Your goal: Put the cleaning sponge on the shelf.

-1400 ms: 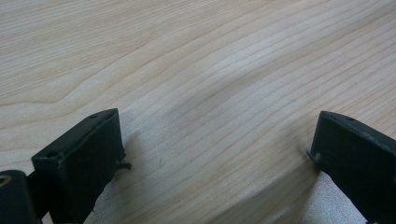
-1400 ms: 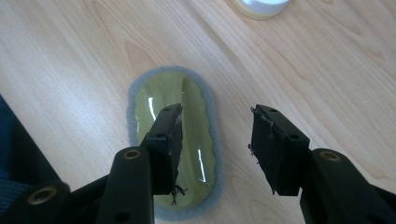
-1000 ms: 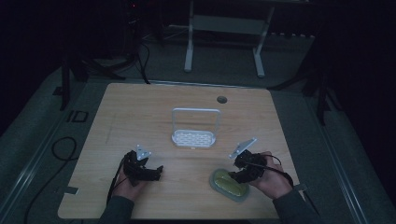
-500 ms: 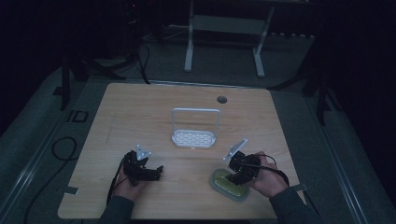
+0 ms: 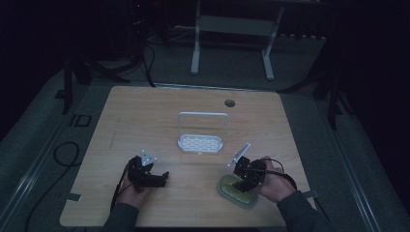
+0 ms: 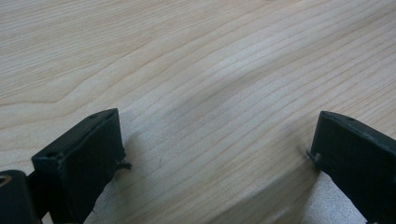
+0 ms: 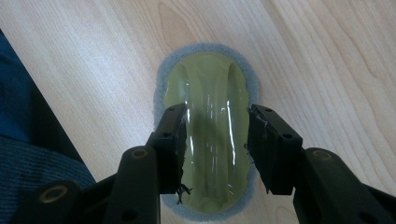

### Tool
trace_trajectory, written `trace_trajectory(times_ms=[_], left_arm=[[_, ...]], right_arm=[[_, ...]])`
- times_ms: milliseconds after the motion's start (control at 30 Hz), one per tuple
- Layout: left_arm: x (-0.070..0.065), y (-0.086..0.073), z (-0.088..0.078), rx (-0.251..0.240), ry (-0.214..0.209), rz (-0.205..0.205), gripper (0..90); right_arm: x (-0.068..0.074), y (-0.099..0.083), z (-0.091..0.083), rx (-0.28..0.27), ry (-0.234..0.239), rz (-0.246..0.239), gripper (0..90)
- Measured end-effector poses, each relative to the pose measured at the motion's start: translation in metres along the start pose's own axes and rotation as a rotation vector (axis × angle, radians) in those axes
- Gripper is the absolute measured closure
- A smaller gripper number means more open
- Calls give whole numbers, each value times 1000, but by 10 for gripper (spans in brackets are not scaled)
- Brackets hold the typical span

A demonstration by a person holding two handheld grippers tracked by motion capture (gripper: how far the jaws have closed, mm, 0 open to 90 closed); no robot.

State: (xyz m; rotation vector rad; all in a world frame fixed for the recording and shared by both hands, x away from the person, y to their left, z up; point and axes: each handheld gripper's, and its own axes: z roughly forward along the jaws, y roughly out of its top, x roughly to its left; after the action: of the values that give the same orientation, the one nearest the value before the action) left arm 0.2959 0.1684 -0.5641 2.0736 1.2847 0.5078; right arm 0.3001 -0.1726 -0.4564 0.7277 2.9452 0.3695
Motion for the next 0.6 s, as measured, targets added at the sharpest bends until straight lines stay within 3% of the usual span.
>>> trace_trajectory(times_ms=[600], left_arm=[[0, 0, 0, -1, 1, 0, 25]], right_arm=[[-2, 9, 6, 110, 21, -27, 561]])
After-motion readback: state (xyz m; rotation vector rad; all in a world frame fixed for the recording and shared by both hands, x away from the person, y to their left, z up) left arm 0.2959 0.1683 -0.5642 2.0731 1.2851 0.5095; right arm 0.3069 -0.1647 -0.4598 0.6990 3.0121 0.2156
